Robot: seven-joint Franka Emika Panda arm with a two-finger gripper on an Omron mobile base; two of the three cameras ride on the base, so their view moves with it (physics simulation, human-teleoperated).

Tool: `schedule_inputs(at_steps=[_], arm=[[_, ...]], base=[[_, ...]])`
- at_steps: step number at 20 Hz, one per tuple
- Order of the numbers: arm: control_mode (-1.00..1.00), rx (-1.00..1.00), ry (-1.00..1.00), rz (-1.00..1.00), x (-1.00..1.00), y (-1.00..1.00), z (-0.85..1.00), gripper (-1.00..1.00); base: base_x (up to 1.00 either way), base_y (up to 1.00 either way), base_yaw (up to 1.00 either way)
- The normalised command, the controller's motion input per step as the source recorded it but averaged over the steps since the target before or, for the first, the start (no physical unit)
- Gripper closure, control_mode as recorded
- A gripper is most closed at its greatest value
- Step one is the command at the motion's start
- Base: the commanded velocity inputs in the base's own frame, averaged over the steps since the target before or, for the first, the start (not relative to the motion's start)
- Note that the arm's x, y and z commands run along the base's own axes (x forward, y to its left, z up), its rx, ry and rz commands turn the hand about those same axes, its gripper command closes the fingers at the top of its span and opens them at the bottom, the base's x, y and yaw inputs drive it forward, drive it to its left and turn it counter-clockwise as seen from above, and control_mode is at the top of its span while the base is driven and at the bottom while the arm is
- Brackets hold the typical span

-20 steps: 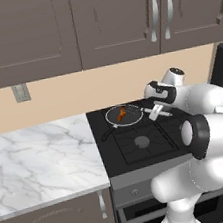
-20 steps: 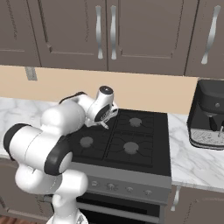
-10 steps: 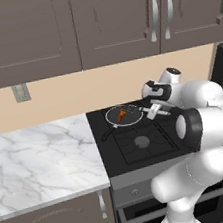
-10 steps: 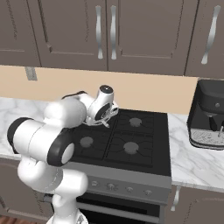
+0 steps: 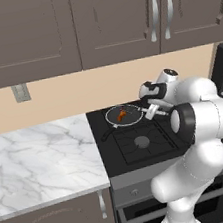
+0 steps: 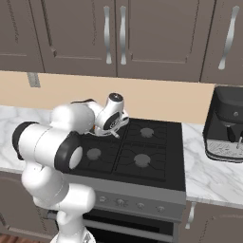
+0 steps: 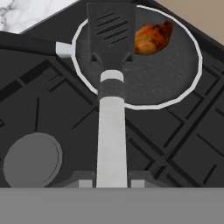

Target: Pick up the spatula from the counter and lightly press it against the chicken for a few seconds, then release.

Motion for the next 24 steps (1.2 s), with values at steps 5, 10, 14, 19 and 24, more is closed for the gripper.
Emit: schedule_inputs(at_steps=[5, 10, 14, 19, 24], arm=[[-1.0, 0.0, 0.0, 0.0, 0.12, 0.0, -0.1, 1.0], [-1.0, -0.01, 0.0, 0.0, 0.12, 0.0, -0.09, 1.0], [-1.0, 0.0, 0.0, 0.0, 0.13, 0.0, -0.09, 1.0], [-1.0, 0.0, 0.0, 0.0, 0.17, 0.0, -0.06, 1.0], [-1.0, 0.0, 0.0, 0.0, 0.19, 0.0, -0.06, 1.0]], base=[[0.0, 0.0, 0.0], [0.0, 0.0, 0.0], [0.0, 0.0, 0.0], [0.0, 0.0, 0.0], [0.0, 0.0, 0.0]])
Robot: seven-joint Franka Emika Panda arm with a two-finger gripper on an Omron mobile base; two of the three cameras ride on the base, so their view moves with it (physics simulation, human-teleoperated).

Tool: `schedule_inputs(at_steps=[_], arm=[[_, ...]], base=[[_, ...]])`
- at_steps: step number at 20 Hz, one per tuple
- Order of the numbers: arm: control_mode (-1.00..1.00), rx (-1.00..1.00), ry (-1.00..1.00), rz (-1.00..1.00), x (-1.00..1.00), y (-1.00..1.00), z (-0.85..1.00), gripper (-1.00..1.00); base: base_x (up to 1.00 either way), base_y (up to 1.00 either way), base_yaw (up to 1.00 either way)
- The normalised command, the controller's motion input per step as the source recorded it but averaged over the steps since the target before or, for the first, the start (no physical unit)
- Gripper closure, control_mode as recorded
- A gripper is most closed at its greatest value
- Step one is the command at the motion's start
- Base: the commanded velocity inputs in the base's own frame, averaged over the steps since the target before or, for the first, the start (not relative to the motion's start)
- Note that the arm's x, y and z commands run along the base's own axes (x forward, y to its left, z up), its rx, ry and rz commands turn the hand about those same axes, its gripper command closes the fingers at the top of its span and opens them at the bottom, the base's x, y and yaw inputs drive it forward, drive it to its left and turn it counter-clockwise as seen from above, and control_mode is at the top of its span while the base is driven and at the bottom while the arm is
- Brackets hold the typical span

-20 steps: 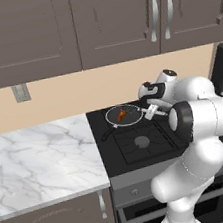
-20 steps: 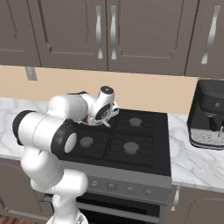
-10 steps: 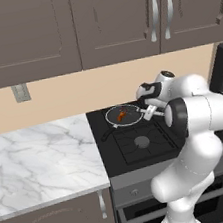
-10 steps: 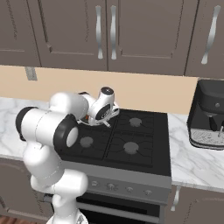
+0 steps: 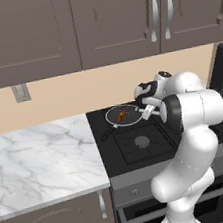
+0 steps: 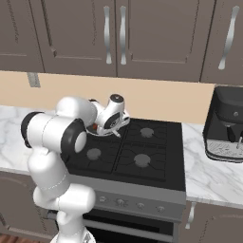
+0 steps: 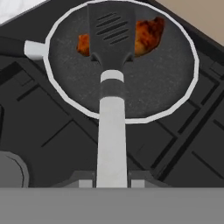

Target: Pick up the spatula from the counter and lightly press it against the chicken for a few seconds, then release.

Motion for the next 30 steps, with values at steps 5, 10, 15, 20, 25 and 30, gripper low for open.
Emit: schedule_inputs(at_steps=[5, 10, 15, 20, 25, 30], arm=[[-1.0, 0.0, 0.0, 0.0, 0.21, 0.0, -0.07, 1.0], [-1.0, 0.0, 0.0, 0.0, 0.2, 0.0, -0.12, 1.0], [-1.0, 0.0, 0.0, 0.0, 0.19, 0.0, -0.1, 1.0], [-1.0, 0.0, 0.0, 0.0, 0.16, 0.0, -0.14, 1.0], [-1.0, 0.0, 0.0, 0.0, 0.14, 0.0, -0.12, 1.0], [-1.0, 0.0, 0.0, 0.0, 0.06, -0.01, -0.09, 1.0]], base=[[0.0, 0.0, 0.0], [0.0, 0.0, 0.0], [0.0, 0.0, 0.0], [0.0, 0.0, 0.0], [0.0, 0.0, 0.0], [0.0, 0.0, 0.0]])
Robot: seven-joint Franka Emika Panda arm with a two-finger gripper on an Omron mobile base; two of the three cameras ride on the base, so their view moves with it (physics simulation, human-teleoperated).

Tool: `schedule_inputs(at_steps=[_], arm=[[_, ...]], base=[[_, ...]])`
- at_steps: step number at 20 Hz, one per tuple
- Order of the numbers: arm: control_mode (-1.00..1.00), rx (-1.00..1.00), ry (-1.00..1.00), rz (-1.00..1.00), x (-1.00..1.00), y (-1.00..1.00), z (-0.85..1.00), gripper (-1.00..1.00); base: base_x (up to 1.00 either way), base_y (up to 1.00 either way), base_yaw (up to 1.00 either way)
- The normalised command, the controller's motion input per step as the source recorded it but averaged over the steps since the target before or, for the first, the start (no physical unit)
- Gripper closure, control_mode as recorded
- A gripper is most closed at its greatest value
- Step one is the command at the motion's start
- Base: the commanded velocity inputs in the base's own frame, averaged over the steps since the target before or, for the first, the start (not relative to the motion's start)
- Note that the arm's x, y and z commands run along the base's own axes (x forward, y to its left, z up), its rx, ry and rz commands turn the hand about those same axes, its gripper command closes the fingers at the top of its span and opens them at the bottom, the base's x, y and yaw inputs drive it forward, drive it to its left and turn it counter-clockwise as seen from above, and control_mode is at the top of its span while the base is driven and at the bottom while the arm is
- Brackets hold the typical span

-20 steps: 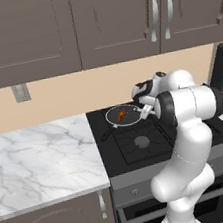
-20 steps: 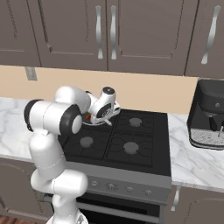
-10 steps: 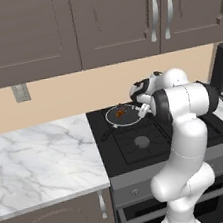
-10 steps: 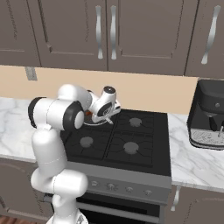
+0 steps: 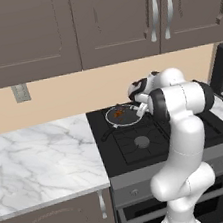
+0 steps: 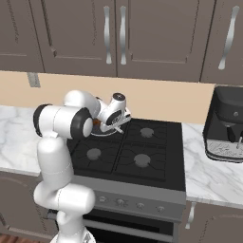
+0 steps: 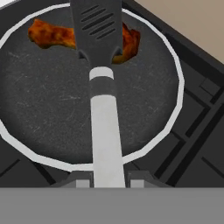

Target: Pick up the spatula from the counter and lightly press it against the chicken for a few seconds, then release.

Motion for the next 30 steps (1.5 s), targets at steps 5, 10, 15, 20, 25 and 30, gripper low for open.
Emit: schedule_inputs(at_steps=[5, 10, 15, 20, 25, 30], arm=[[-1.0, 0.0, 0.0, 0.0, 0.02, -0.02, -0.08, 1.0], [-1.0, 0.0, 0.0, 0.0, 0.02, -0.03, -0.09, 1.0], [-1.0, 0.0, 0.0, 0.0, 0.0, -0.06, -0.08, 1.0], [-1.0, 0.0, 0.0, 0.0, 0.0, -0.05, -0.07, 1.0], [-1.0, 0.0, 0.0, 0.0, 0.0, -0.04, -0.1, 1.0], [-1.0, 0.0, 0.0, 0.0, 0.0, -0.04, -0.11, 1.0]], base=[[0.0, 0.0, 0.0], [0.0, 0.0, 0.0], [0.0, 0.0, 0.0], [0.0, 0.0, 0.0], [0.0, 0.0, 0.0], [0.0, 0.0, 0.0]])
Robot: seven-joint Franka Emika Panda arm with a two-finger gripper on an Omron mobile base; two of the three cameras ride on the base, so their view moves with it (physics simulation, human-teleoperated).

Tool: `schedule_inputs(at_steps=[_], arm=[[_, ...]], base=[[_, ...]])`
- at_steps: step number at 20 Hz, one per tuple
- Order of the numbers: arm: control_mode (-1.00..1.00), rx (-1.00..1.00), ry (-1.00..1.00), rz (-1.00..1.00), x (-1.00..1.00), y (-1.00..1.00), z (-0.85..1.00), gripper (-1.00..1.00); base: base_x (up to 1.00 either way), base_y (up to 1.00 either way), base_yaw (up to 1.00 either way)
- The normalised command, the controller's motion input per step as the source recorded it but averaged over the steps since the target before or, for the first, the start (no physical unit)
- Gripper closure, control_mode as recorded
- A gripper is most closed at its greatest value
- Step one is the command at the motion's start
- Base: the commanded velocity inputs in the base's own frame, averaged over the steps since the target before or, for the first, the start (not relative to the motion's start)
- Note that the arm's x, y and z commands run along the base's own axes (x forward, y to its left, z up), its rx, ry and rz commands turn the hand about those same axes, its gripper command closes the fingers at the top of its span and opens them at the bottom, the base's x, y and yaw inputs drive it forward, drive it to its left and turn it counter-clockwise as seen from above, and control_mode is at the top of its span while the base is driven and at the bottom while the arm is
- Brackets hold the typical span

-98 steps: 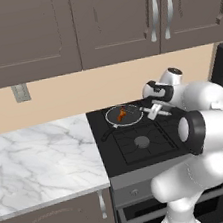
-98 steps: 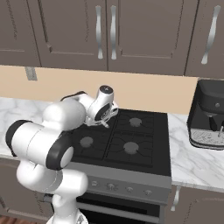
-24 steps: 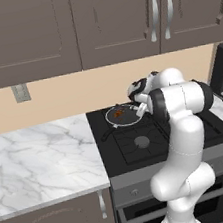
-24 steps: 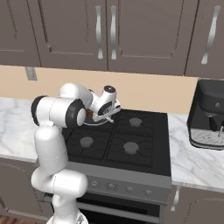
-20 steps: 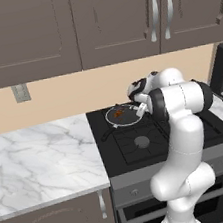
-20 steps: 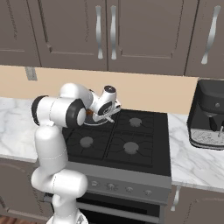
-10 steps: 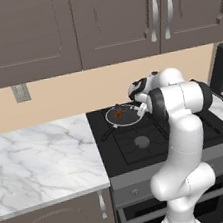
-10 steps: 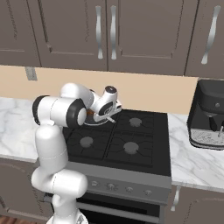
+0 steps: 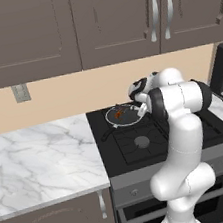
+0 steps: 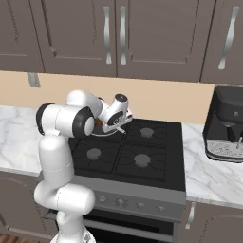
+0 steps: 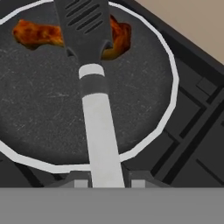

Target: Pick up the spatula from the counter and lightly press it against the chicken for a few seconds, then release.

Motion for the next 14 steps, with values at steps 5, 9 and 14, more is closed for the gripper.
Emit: schedule_inputs(at_steps=[5, 9, 14], arm=[[-1.0, 0.0, 0.0, 0.0, 0.0, -0.07, -0.08, 1.0], [-1.0, 0.0, 0.0, 0.0, 0.0, -0.06, -0.08, 1.0], [-1.0, 0.0, -0.01, 0.0, -0.01, 0.0, -0.07, 1.0]], base=[[0.0, 0.0, 0.0], [0.0, 0.0, 0.0], [0.0, 0.0, 0.0]])
